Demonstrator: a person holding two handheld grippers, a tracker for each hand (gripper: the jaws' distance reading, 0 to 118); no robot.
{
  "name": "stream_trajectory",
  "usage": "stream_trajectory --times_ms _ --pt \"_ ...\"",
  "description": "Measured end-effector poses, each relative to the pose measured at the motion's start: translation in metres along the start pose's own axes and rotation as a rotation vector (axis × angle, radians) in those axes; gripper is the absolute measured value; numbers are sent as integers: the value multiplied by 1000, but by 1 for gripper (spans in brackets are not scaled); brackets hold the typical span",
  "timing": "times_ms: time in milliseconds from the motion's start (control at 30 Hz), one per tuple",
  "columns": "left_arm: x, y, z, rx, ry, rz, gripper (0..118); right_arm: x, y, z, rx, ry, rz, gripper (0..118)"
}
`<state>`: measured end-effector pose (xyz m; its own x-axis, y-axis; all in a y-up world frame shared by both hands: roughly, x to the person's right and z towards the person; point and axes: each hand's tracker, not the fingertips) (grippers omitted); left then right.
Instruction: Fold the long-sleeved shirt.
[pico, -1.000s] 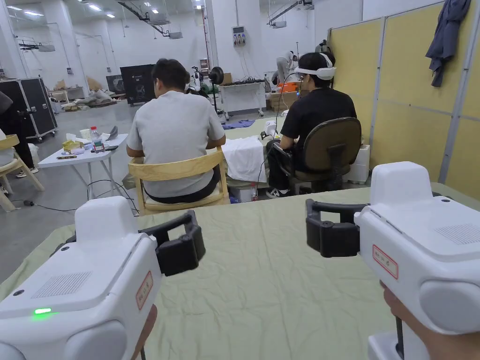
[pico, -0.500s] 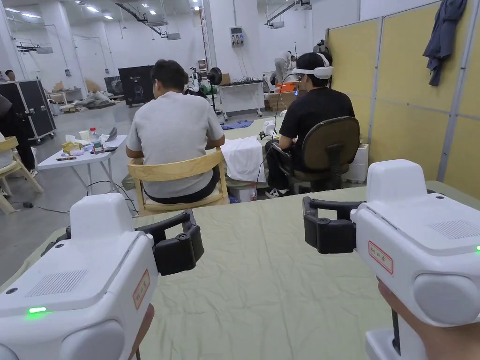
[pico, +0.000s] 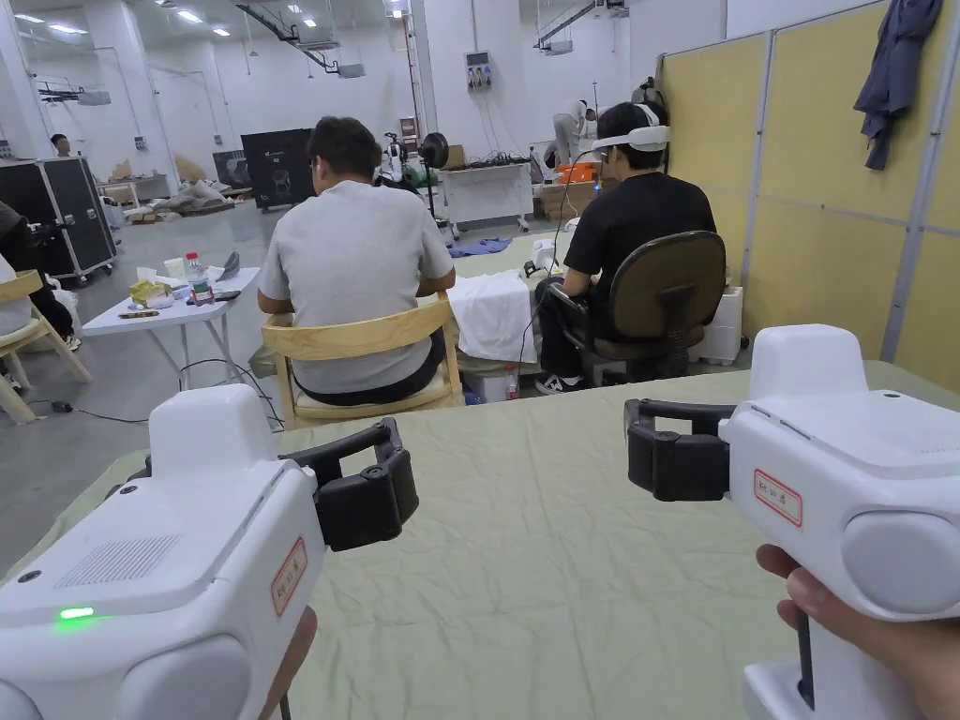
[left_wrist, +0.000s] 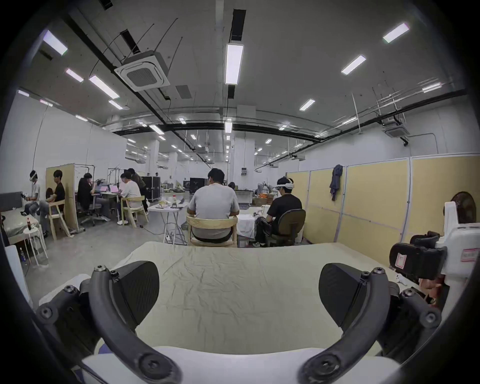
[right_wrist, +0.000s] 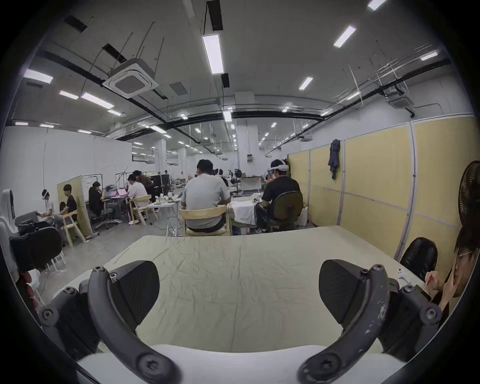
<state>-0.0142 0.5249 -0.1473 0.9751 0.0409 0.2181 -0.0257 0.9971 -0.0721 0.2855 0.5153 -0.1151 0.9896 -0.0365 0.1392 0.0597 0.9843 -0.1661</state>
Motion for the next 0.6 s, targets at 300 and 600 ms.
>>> stream_trajectory --times_ms 300,600 --pt "-3 -1 -4 -6 12 -14 118 -17 1 -8 -41 -13 23 118" --pt "-5 -4 -3 -10 20 -23 118 -10 3 -1 -40 100 -110 118"
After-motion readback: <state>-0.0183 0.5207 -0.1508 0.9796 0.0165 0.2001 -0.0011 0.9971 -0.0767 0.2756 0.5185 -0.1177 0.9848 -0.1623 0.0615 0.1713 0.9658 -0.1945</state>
